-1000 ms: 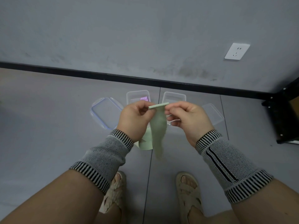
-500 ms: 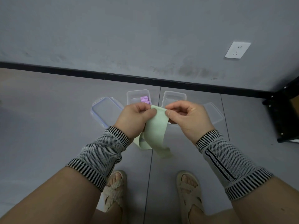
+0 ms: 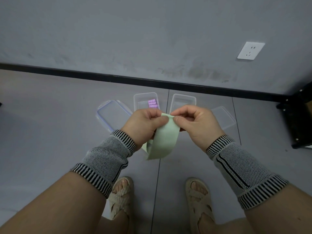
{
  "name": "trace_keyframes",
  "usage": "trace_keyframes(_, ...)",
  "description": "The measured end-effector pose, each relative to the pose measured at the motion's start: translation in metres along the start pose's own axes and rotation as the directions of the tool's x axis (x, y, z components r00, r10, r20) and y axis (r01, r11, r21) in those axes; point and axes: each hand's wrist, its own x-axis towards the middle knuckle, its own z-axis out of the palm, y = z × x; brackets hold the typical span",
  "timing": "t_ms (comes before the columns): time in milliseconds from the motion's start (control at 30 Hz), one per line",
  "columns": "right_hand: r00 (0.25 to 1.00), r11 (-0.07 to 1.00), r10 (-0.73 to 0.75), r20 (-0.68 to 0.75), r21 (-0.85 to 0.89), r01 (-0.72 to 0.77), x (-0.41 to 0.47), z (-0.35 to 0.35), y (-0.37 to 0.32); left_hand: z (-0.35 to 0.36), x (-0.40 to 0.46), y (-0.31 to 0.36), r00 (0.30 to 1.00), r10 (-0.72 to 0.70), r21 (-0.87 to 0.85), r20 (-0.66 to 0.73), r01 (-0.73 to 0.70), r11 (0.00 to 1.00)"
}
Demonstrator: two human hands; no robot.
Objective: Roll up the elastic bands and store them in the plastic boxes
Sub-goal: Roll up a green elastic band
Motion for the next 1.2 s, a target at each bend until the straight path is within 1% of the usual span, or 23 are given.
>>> trace_keyframes(100,0.999,0.998,-0.035,-0.018,-0.05,0.034,0.0,0.0,0.003,0.001,0.002,-0.001,0.999,-0.046,-0.036,0.014,0.046,0.998)
trace_keyframes(233,0.995,0.983,-0.089,-0.038,-0.163,0.081,0.001,0.001,0.006,0.002,0.001,0.003,0.99,-0.138,-0.163,0.023,0.14,0.977)
trace_keyframes(300,0.989,0.963,-0.143,-0.026,-0.236,0.133,0.001,0.001,0.005,0.002,0.0,0.004,0.985,-0.171,-0.215,0.017,0.171,0.961)
trace_keyframes(400,0.977,0.933,-0.215,-0.012,-0.299,0.201,0.001,0.002,0.007,0.003,0.0,0.003,0.985,-0.168,-0.18,0.03,0.17,0.969)
trace_keyframes(467,0.973,0.924,-0.23,-0.007,-0.316,0.216,0.001,0.003,0.009,0.003,0.0,0.001,0.987,-0.157,-0.171,0.037,0.161,0.972)
trace_keyframes(533,0.977,0.933,-0.213,-0.011,-0.298,0.2,0.001,0.003,0.009,0.001,0.0,0.0,0.988,-0.148,-0.17,0.036,0.151,0.974)
trace_keyframes(600,0.988,0.962,-0.152,-0.02,-0.232,0.143,0.0,0.002,0.008,0.0,0.0,0.0,0.991,-0.134,-0.163,0.026,0.136,0.977)
trace_keyframes(733,1.0,1.0,-0.016,0.0,0.009,0.016,-0.002,-0.001,0.004,0.002,0.0,0.002,0.997,-0.065,-0.133,-0.028,0.061,0.989)
trace_keyframes(800,1.0,0.997,0.026,-0.009,0.076,-0.026,-0.001,-0.004,0.002,0.002,0.0,0.003,0.998,-0.019,-0.109,-0.054,0.013,0.994)
trace_keyframes(967,0.998,0.997,0.056,0.01,0.05,-0.057,-0.002,-0.006,-0.001,0.004,-0.001,0.004,0.998,0.037,-0.076,-0.051,-0.041,0.996)
trace_keyframes(1100,0.997,0.997,0.067,0.047,0.04,-0.069,-0.003,-0.007,-0.004,0.002,-0.001,0.004,0.997,0.049,-0.057,-0.053,-0.052,0.997)
trace_keyframes(1200,0.997,0.997,0.073,0.04,0.036,-0.074,-0.004,-0.008,-0.007,0.003,-0.002,0.004,0.997,0.047,-0.032,-0.054,-0.049,0.998)
